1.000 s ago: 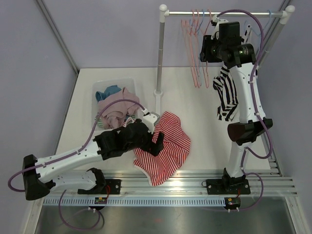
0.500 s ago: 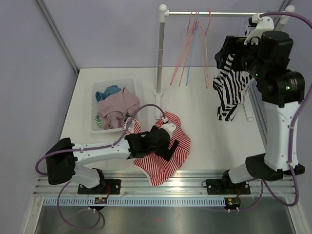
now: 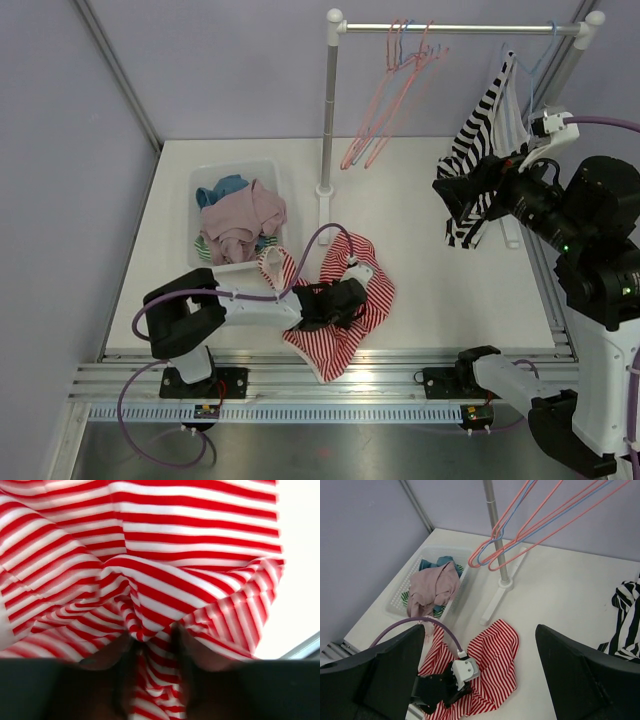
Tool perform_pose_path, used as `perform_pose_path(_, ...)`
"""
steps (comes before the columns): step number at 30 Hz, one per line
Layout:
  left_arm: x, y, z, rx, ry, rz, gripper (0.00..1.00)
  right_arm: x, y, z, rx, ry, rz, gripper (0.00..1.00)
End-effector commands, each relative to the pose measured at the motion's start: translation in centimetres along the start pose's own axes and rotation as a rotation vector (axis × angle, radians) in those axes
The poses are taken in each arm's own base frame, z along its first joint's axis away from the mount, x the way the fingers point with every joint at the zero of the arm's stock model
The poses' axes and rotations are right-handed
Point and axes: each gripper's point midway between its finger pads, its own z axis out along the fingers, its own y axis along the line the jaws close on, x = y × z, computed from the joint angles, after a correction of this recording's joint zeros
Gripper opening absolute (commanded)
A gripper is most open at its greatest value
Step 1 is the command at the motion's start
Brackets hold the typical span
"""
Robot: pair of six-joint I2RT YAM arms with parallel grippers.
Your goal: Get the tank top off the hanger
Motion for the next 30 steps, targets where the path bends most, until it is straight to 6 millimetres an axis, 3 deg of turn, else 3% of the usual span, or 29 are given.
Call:
perform_pose_path(1, 2.2, -0.2, 1.2, -0.005, 0.020, -0.018, 0.17, -1.6, 2.4, -1.5, -0.106, -0.088, -0.008, 1.00)
perform_pose_path(3, 2.2, -0.4, 0.6, -0.005, 0.015, -0.021, 0.00, -1.6, 2.3, -2.3, -0.092, -0.103, -0.011, 0.99)
perform_pose_path(6, 1.2, -0.7, -1.0, -0.008, -0.016, -0.004, 0.00, -1.6, 1.8, -3.0, -0.056, -0.119, -0.018, 1.00)
perform_pose_path(10, -4.1, -0.6, -6.4, -0.015, -0.153, -0.044, 0.00, -1.4, 1.4, -3.7, -0.025, -0.133, -0.016, 1.00)
perform_pose_path(13, -7.6, 1.0, -10.6, -0.077, -0.232, -0.080, 0.00, -1.1, 1.1, -4.0, -0.002, -0.138, -0.013, 0.99)
perform_pose_path(22, -14.7, 7.8, -22.3, -0.318, -0.389, -0.084, 0.00, -0.2, 0.1, -3.8, 0.043, -0.123, -0.005, 0.99)
perform_pose_path(30, -19.8, 16.0, -28.5, -0.415, -0.493, -0.235, 0.00, -0.4, 0.0, -4.2, 0.054, -0.138, -0.006, 0.99)
